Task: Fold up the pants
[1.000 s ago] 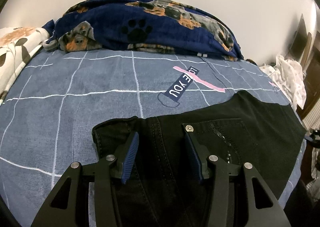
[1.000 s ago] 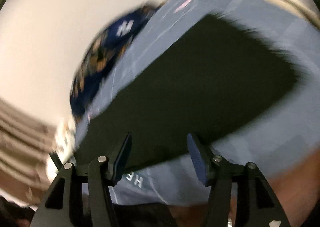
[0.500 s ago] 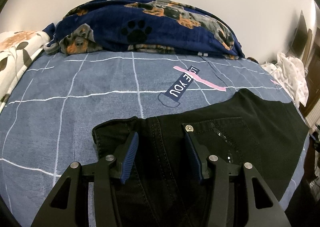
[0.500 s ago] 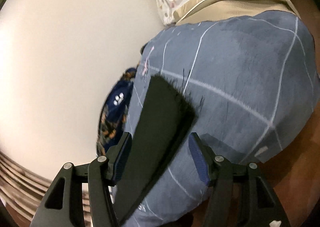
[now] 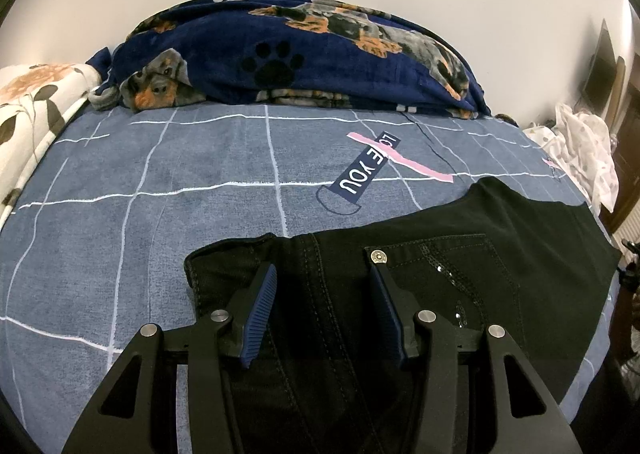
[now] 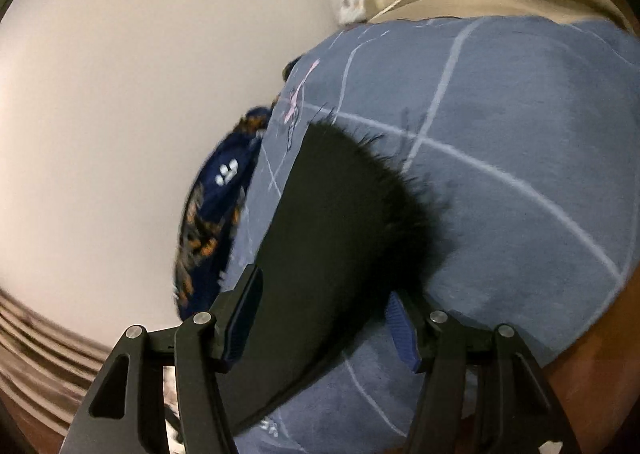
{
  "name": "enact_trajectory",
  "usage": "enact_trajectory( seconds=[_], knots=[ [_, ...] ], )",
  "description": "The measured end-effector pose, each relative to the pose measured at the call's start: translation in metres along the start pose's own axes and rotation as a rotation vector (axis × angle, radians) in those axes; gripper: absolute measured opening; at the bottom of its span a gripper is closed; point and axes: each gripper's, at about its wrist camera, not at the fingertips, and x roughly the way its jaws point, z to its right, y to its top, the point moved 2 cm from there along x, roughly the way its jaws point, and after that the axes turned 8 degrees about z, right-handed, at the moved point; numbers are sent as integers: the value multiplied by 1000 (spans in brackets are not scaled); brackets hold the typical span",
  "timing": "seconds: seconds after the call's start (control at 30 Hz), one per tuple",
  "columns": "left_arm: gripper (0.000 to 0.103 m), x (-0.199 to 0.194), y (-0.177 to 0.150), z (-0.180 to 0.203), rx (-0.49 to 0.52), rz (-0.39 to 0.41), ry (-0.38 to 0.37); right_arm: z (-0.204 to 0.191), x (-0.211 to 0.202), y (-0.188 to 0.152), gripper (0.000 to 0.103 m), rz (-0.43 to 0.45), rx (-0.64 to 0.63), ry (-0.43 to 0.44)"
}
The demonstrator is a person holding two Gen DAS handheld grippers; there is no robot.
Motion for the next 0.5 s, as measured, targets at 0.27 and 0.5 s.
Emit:
enact_trajectory(
  seconds=[0.27,0.5],
  knots=[
    [50,-1,1,1,14,7,14,-1,20,2,6,-56,-49,-144],
    [50,-1,1,2,12,9,12,-28,16,2,7,-47,-143,-190]
  ],
)
